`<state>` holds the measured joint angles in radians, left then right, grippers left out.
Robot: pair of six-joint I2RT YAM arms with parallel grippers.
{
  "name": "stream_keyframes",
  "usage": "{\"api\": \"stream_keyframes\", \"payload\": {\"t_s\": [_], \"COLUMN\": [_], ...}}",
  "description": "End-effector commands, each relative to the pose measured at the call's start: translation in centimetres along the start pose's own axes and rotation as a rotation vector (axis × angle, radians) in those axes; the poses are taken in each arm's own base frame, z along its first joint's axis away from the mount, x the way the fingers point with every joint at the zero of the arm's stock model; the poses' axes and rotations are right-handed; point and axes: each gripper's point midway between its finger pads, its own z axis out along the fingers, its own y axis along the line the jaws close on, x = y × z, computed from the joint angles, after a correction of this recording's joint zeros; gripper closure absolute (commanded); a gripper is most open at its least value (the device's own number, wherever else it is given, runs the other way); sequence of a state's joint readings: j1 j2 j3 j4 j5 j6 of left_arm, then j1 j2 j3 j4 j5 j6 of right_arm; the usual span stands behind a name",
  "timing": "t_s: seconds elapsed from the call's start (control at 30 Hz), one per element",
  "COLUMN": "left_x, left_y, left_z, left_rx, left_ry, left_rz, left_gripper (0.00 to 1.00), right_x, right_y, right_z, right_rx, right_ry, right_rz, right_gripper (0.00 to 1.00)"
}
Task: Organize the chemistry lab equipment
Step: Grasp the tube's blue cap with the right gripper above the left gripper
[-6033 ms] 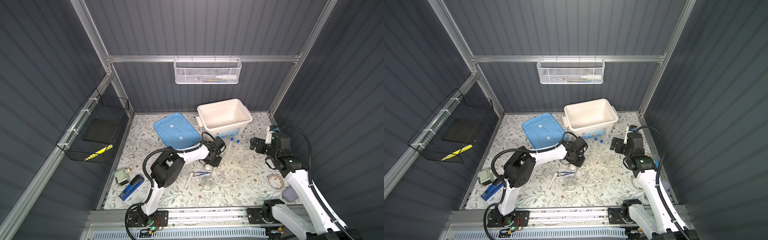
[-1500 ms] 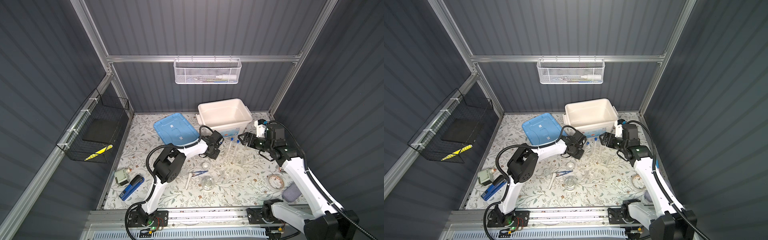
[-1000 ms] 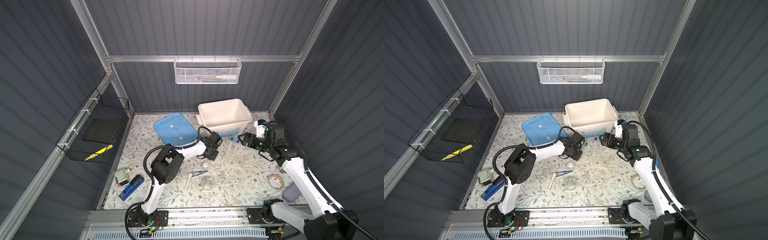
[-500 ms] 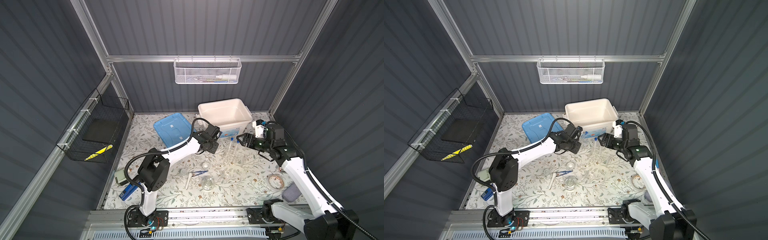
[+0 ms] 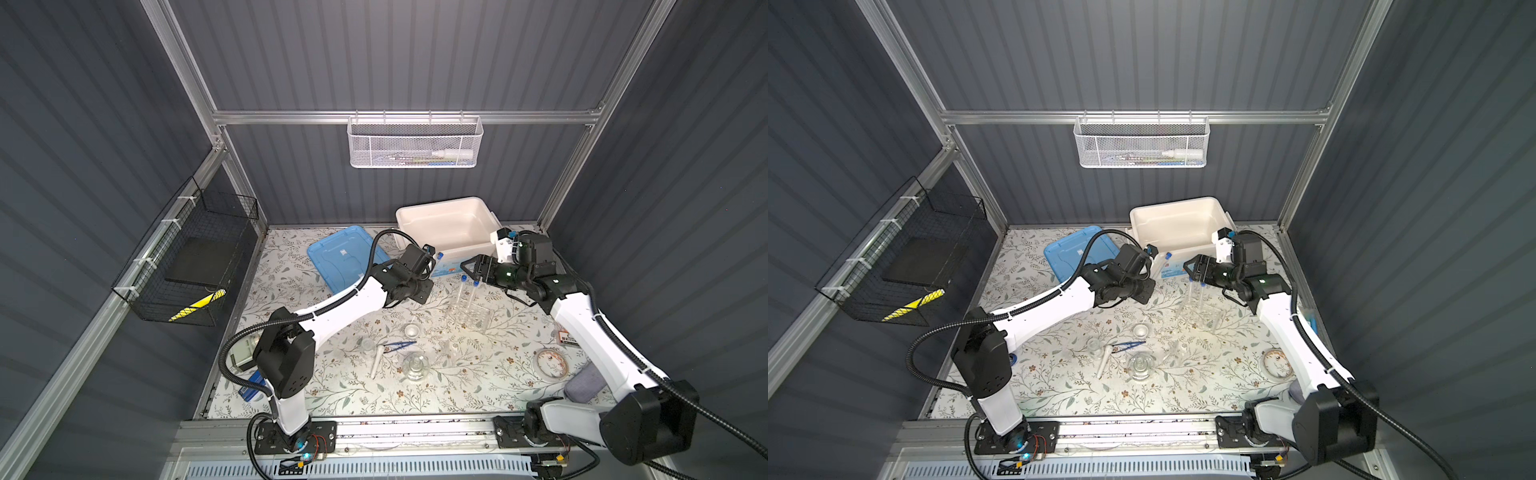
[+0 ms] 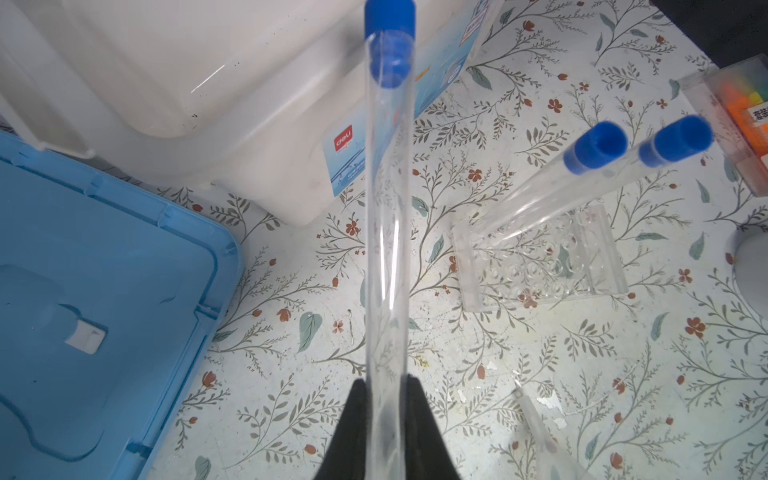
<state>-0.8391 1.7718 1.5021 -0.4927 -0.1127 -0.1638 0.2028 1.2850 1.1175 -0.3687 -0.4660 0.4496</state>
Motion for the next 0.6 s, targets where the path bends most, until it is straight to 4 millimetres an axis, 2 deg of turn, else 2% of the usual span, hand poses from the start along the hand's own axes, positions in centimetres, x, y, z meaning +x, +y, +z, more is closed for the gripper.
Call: {"api": "stream_keyframes", "payload": {"t_s": [0.0, 0.27, 0.57], "left_x": [-0.6, -1.5, -2.0], "left_y": [-0.4, -1.2, -1.7], "left_z": [-1.3, -2.6, -3.3], "left_rx": [0.009, 0.041, 0.060], "left_ry": [-0.039, -0.094, -0.127], "left_rz": [0.026, 0.044, 0.049], "left_gripper": [0.92, 0.91, 0.90], "right_x": [-1.7, -2.6, -3.1], "right_y": [2.3, 3.2, 4.1], "right_z": [0.2, 2.8, 4.9], "right_rx": [-0.072, -0.135, -0.203], "right_ry": [-0.023, 0.024, 0.069], "right_rz": [-0.030, -0.013, 0.006], "right_gripper": [0.26, 0.28, 0.29]}}
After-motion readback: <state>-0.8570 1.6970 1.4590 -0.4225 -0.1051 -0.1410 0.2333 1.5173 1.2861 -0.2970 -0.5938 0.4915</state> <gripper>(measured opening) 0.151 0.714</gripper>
